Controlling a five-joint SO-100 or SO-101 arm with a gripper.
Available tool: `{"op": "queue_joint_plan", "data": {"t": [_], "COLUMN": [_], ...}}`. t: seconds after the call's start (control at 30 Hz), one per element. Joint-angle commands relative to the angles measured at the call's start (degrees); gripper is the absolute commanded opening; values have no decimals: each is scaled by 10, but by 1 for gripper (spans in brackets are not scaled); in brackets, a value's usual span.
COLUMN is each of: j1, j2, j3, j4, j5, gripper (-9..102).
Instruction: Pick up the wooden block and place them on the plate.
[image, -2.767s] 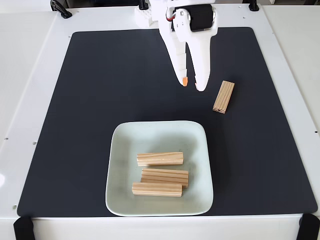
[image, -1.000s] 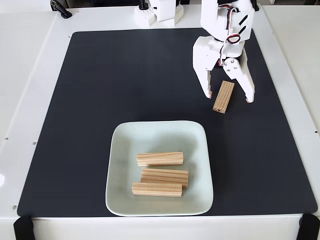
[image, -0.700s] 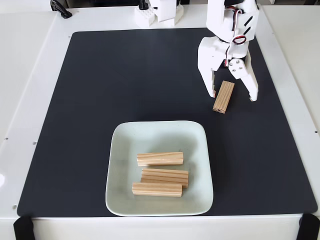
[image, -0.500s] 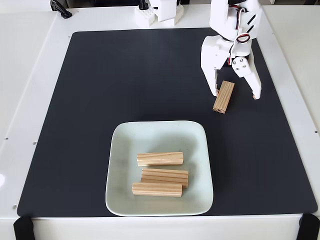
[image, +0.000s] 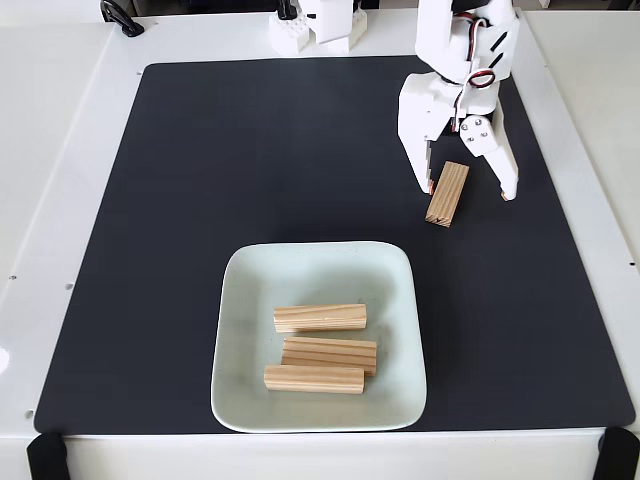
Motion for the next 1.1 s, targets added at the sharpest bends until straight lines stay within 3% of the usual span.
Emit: {"op": "queue_joint_plan", "data": {"t": [0.0,0.33,0.63,0.97,1.07], "j1": [-7,-4,-4,-2,-2], "j2": [-9,-24,-25,-9,57], "j3": [-6,-8,-8,-7,1], "j4": [-6,-6,-6,-6,-39], "j5": [5,5,5,13,50], "gripper": [39,37,-1,0,0]}}
